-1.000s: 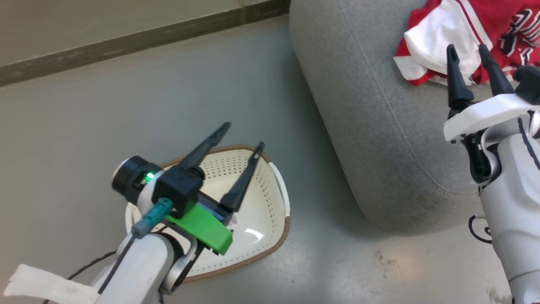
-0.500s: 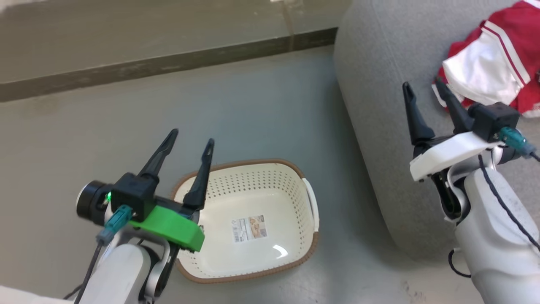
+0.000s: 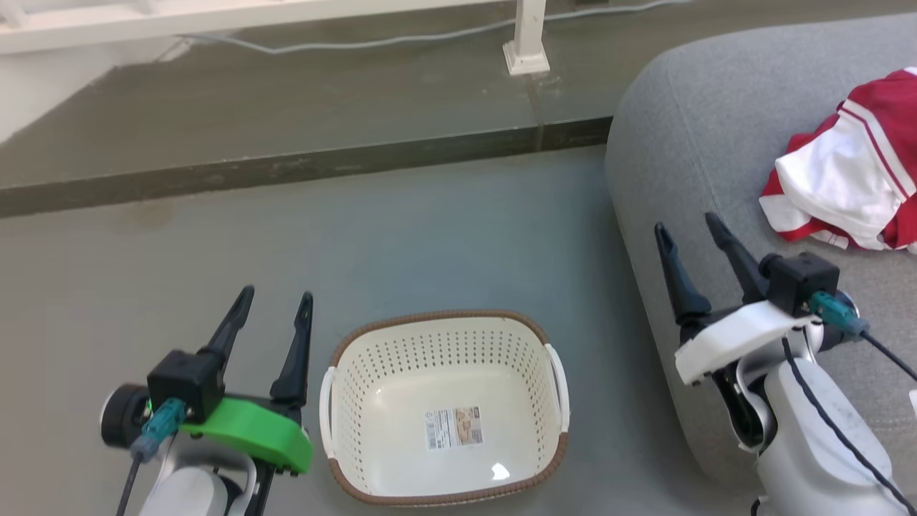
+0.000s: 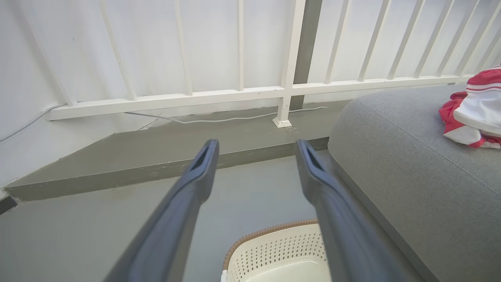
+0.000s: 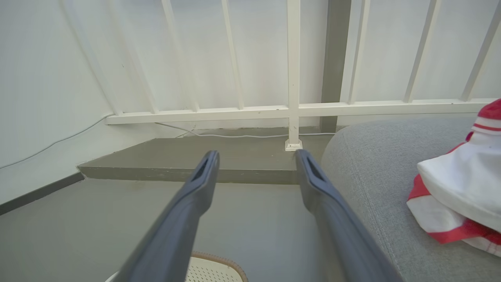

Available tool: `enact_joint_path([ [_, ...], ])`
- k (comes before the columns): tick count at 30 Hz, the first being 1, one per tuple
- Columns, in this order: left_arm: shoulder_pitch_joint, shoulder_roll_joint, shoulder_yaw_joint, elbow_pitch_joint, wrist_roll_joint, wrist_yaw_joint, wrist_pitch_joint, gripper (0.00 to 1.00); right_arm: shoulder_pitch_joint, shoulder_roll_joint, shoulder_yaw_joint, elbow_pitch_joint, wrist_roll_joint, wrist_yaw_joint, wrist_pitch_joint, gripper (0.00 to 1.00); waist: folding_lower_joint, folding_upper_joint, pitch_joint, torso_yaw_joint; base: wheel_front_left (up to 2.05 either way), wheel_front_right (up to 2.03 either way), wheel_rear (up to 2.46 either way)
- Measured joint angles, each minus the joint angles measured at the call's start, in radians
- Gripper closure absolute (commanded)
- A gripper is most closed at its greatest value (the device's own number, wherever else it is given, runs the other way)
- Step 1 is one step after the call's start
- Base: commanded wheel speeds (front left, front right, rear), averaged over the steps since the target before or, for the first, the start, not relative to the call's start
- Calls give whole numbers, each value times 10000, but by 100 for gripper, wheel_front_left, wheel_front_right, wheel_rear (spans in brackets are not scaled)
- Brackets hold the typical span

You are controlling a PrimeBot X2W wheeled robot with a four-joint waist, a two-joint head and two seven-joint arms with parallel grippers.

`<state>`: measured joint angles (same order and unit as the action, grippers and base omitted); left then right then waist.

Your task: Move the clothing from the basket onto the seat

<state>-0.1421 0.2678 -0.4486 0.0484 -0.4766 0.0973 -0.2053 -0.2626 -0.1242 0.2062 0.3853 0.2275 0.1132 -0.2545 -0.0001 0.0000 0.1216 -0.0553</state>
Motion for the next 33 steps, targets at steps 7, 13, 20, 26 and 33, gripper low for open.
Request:
enact_joint_path([
  [7, 725, -10, 165, 113, -48, 88, -65, 0, 751, 15, -6, -190, -21, -190, 0, 0, 0, 0, -502, 104, 0, 0, 0],
  [13, 1072, -17, 230, 115, -104, 96, -67, 0, 1109, -12, -31, -407, -81, -328, 0, 0, 0, 0, -719, 128, 0, 0, 0],
  [20, 1383, -27, 305, 157, -104, 100, -69, 0, 1507, -33, -119, -577, -88, -447, 0, 0, 0, 0, -860, 101, 0, 0, 0],
  [26, 1483, -36, 318, 130, -102, 105, -69, 0, 1704, -56, -209, -779, -88, -539, 0, 0, 0, 0, -879, 86, 0, 0, 0],
  [33, 1525, -42, 376, 117, -102, 186, -67, 0, 1738, -59, -234, -995, -86, -552, 0, 0, 0, 0, -879, 53, 0, 0, 0],
])
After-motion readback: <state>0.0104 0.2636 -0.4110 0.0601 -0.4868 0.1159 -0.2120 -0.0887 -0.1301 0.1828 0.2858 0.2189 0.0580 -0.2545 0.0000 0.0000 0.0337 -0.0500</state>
